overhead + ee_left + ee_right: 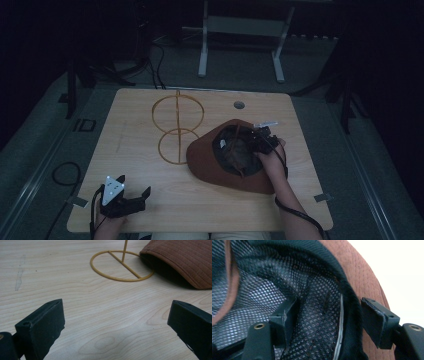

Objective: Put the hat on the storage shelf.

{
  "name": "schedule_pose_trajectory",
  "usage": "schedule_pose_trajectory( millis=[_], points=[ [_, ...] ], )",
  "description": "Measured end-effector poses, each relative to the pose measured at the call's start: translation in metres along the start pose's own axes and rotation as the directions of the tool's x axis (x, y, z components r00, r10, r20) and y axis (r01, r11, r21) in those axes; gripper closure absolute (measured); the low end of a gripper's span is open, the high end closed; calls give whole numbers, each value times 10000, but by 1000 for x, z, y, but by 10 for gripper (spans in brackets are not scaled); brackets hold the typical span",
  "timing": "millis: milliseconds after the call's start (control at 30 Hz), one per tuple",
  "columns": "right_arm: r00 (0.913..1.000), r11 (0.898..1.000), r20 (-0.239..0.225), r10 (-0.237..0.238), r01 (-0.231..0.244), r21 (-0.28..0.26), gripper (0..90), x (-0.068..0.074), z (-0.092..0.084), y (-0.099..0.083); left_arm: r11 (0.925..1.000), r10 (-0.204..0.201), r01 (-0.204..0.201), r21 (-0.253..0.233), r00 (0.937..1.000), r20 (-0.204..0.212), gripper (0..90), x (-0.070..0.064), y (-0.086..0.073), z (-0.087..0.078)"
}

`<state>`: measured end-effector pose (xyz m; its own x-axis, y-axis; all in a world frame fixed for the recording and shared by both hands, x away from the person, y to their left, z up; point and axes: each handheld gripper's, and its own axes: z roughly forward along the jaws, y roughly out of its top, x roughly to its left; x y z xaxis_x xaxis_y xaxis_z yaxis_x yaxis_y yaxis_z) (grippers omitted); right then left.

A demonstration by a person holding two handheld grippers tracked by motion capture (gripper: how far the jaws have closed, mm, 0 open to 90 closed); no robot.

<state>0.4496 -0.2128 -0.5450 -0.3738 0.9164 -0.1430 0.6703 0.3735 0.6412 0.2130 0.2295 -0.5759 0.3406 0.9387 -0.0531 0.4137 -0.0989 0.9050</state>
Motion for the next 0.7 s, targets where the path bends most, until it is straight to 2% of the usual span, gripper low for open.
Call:
schedule_pose_trajectory(
  millis=[100, 200, 300, 333, 367, 400, 533, 600, 700],
  points=[
    [9965, 9986, 658, -522, 521, 27, 394, 8, 3, -3, 10000, -78, 78, 24, 10000, 17, 18, 0, 0, 0],
    [9921, 9981, 1101, -600, 610, -62, 460, 14, 5, -5, 9999, -57, 57, 117, 10000, 9, 18, 0, 0, 0],
    [9931, 9990, 1102, -396, 418, -177, 550, 13, 5, -7, 9996, -186, 181, 222, 9995, 240, 18, 0, 1, -1],
    [9937, 9994, 1090, -254, 277, -196, 586, 12, 5, -7, 9996, -212, 208, 201, 9996, 203, 18, 0, 2, -2],
    [9915, 9996, 1287, -175, 204, -211, 701, 11, 4, -8, 9997, -179, 176, 177, 9997, 194, 18, 0, 3, -3],
    [9915, 9996, 1287, -175, 204, -211, 701, 11, 4, -8, 9998, -150, 148, 138, 9997, 197, 18, -1, 4, -4],
    [9902, 9997, 1399, 30, 7, -261, 799, 8, 1, -9, 9994, -49, 42, 334, 9998, 210, 18, -3, 4, -4],
    [9904, 9988, 1372, 196, -133, -472, 817, 6, -2, -9, 9992, 71, -81, 382, 9996, 266, 18, -4, 4, -4],
    [9926, 9954, 1013, 663, -588, -756, 830, 1, -9, -9, 9987, 152, -165, 474, 9995, 289, 18, -6, 5, -3]
  ],
)
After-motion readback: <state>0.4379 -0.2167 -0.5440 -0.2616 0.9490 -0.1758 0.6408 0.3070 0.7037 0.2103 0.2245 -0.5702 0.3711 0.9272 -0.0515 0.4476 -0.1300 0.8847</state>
